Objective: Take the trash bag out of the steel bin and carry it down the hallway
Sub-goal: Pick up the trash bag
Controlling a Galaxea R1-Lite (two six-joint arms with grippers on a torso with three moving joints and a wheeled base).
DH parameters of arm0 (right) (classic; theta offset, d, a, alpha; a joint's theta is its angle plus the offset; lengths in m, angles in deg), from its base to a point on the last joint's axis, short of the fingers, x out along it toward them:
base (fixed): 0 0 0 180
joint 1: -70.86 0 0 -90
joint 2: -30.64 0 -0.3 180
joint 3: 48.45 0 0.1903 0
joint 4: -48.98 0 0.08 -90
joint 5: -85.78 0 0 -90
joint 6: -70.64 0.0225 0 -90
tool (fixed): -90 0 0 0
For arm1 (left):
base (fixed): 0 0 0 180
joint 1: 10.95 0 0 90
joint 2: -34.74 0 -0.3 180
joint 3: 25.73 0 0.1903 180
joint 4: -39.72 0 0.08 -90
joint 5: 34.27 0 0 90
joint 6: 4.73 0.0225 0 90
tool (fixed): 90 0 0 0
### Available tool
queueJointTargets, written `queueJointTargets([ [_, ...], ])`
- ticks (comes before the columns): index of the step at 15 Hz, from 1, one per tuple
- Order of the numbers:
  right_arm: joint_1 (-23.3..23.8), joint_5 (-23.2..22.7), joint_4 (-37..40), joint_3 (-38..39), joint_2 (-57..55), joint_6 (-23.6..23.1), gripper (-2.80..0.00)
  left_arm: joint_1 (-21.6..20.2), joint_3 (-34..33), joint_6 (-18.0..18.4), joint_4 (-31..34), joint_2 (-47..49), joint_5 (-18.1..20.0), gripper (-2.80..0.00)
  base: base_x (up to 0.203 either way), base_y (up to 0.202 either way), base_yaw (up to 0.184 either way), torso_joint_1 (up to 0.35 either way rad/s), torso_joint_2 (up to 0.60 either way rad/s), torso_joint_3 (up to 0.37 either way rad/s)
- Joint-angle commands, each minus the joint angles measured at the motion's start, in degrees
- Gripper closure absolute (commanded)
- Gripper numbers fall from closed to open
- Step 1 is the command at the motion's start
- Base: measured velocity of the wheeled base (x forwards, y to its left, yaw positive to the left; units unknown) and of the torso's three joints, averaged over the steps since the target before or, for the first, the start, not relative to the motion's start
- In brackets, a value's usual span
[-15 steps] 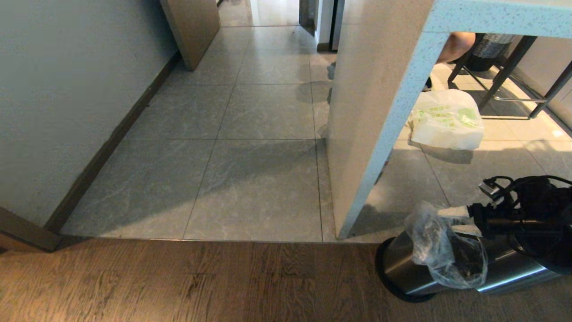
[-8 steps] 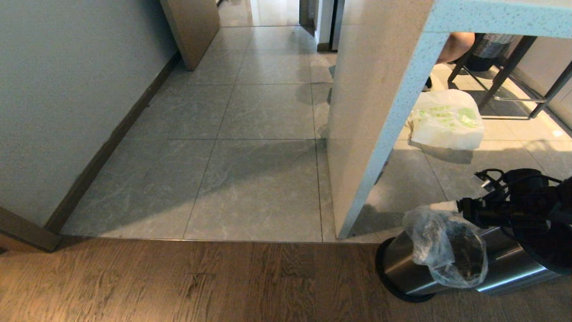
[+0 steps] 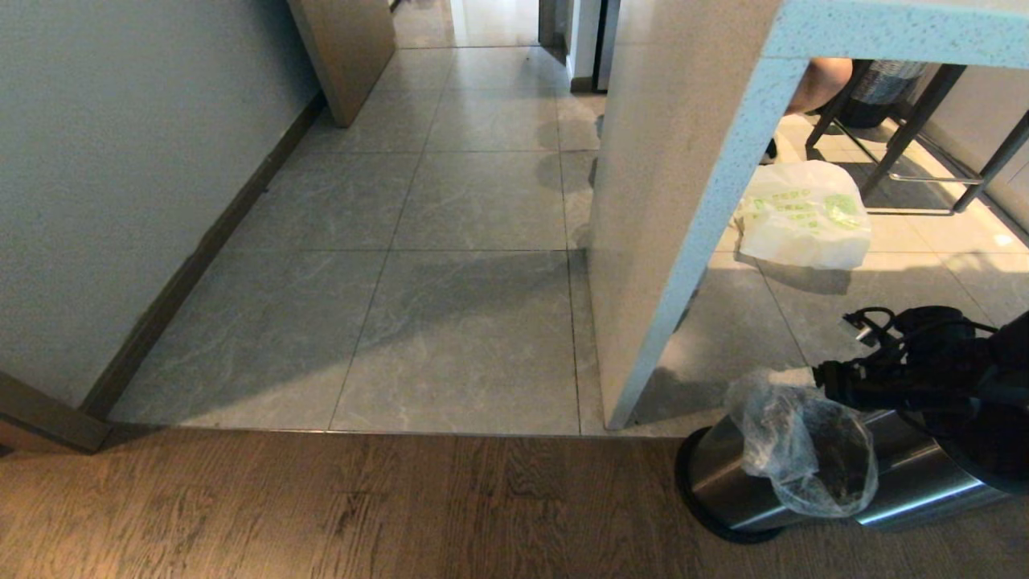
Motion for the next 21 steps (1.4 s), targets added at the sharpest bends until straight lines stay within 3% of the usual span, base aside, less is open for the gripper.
queueJointTargets([
  [1, 0.0, 0.7, 0.0, 0.0, -0.9, -1.8, -2.80, 0.0, -0.1, 0.0, 0.0, 0.1, 0.0, 0.00, 0.000, 0.000, 0.000, 0.000, 0.00, 0.000],
  [3, 0.0, 1.8, 0.3, -0.1, -1.7, -4.0, -2.80, 0.0, -0.1, 0.0, 0.0, 0.1, 0.0, 0.00, 0.000, 0.000, 0.000, 0.000, 0.00, 0.000],
  [10, 0.1, 2.4, 0.6, -1.5, -4.6, -4.6, -2.80, 0.0, -0.1, 0.0, 0.0, 0.1, 0.0, 0.00, 0.000, 0.000, 0.000, 0.000, 0.00, 0.000],
  [15, 0.6, 5.7, 0.7, -4.3, -6.2, -5.8, -2.80, 0.0, 0.0, 0.0, 0.0, 0.1, 0.0, 0.00, 0.000, 0.000, 0.000, 0.000, 0.00, 0.000],
  [21, 2.1, 7.6, 7.0, -4.5, -6.7, -11.5, -2.80, 0.0, 0.0, 0.0, 0.0, 0.1, 0.0, 0.00, 0.000, 0.000, 0.000, 0.000, 0.00, 0.000],
])
